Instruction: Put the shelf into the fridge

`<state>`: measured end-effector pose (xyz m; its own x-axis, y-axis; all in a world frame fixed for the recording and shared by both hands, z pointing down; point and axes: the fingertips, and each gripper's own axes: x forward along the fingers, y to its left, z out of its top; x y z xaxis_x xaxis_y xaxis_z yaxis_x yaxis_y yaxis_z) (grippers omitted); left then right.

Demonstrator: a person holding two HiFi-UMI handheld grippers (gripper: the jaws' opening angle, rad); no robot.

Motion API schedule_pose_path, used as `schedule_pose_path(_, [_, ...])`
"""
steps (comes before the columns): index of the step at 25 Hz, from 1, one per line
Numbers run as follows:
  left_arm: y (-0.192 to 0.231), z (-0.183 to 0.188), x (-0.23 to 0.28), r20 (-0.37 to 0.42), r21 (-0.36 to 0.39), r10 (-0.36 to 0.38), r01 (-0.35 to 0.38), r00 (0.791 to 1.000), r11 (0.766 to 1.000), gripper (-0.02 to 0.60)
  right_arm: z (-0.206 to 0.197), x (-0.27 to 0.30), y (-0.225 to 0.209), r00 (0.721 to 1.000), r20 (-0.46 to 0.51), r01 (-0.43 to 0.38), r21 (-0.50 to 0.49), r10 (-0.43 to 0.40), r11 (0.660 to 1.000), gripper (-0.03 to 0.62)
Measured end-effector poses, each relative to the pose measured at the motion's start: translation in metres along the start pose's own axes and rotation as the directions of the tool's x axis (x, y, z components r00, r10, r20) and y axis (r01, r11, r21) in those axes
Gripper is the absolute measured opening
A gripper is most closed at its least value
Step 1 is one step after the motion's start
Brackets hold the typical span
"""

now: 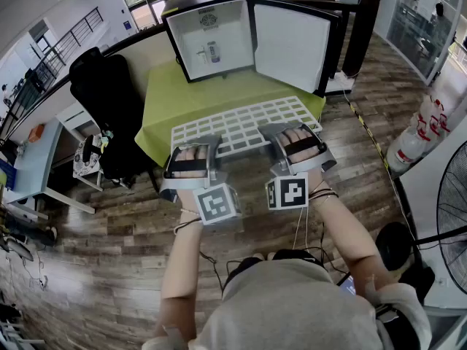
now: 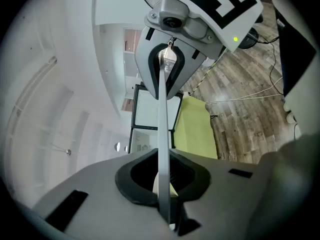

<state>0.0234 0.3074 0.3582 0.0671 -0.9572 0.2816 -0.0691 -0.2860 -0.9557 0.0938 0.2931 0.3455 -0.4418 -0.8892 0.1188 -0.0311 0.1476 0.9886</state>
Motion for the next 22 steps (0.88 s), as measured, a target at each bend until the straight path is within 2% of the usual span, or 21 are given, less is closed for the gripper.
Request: schedule_pose_path(22, [-0.0037, -0.0090, 0.0054, -0.008, 0.007, 0.014, -0.014, 1.000, 1.000, 0.044, 0.0046, 0.0071, 0.0040, 1.000, 0.004, 0.024, 0.025, -0.024, 0.999, 0.054])
